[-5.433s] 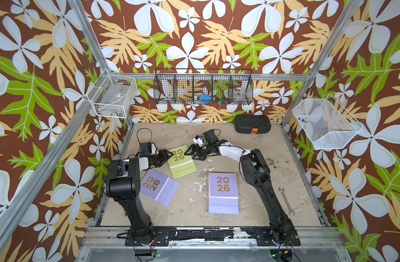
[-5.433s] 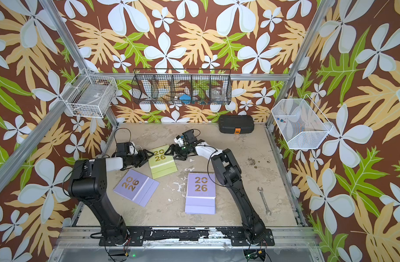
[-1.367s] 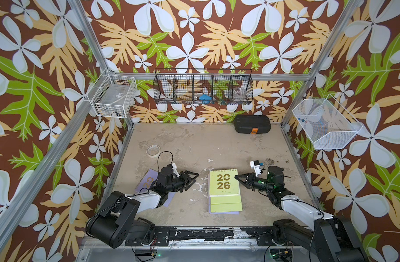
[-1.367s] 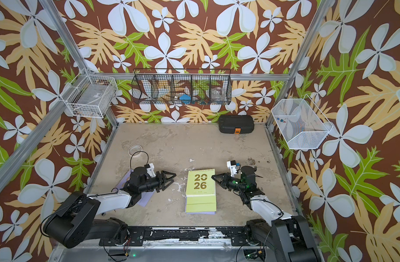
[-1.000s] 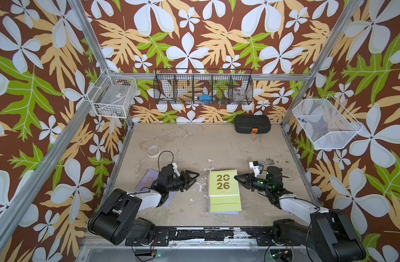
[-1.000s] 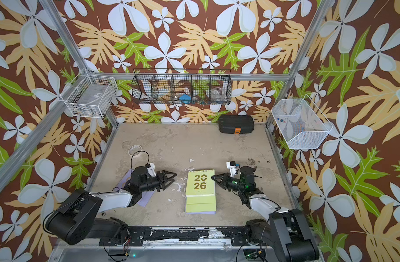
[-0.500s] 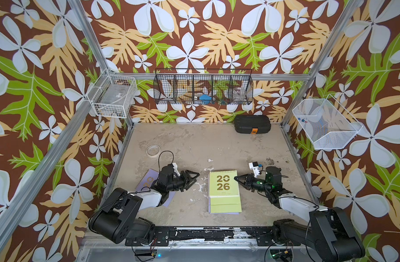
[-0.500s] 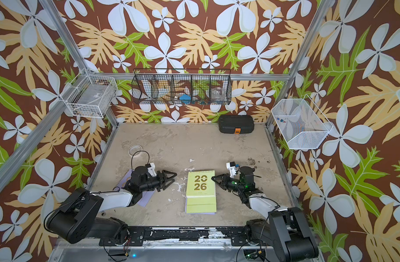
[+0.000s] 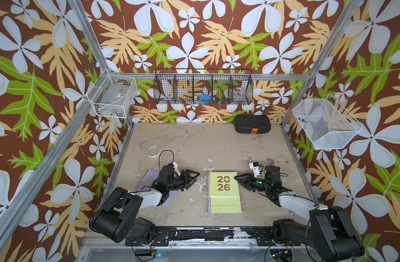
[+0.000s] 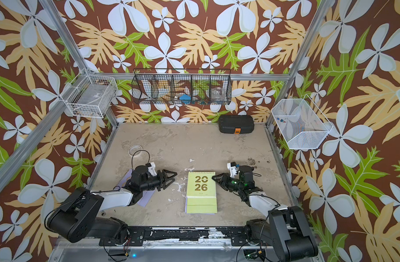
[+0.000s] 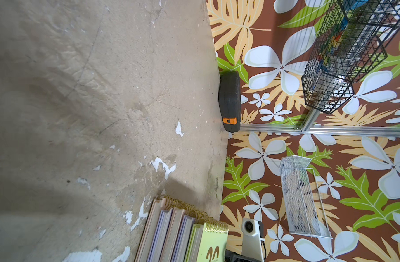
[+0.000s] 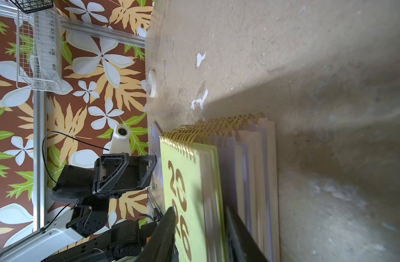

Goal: Stack the calendars
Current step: Place the calendar at the calendar, then adjust the calendar at the center of the board.

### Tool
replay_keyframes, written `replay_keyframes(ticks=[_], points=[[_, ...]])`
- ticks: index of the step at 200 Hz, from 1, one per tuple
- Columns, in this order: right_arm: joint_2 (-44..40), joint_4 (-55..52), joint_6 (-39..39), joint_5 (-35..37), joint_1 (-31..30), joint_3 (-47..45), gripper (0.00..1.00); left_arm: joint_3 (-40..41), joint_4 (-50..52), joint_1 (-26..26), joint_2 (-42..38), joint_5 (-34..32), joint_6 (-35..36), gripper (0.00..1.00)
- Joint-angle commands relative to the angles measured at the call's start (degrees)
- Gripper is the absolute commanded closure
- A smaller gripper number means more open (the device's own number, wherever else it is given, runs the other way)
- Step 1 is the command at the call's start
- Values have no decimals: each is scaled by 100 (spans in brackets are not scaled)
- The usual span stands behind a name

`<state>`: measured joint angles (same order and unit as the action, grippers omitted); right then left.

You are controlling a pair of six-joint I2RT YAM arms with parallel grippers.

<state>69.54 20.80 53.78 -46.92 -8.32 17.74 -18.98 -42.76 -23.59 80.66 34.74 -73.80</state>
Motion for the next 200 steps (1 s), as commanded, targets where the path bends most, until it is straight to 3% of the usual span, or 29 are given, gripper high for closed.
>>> replay_keyframes(ticks=[1, 73, 94, 111, 135, 157, 200], points=[[-10, -115, -144, 101, -12, 54, 57, -61, 72, -10, 11, -19, 115, 44], [4, -815, -553, 369, -12, 430, 41, -251, 639, -5, -155, -128, 345, 43], [-147, -1693, -1045, 801, -12, 855, 37, -549, 1675, 20, -486, -418, 833, 43], [-187, -2222, -1345, 1107, -12, 1217, 33, -920, 3068, 131, -862, -947, 1366, 43], [-160, -2712, -1611, 1532, -75, 1690, 28, -1283, 4609, 677, -1458, -1606, 1913, 44], [70, -3096, -1909, 2026, -486, 2300, 25, -1463, 5505, 1369, -1910, -1924, 2253, 49], [986, -3280, -2141, 2603, -1496, 3555, 23, -1601, 6096, 2387, -2081, -2233, 2320, 68]])
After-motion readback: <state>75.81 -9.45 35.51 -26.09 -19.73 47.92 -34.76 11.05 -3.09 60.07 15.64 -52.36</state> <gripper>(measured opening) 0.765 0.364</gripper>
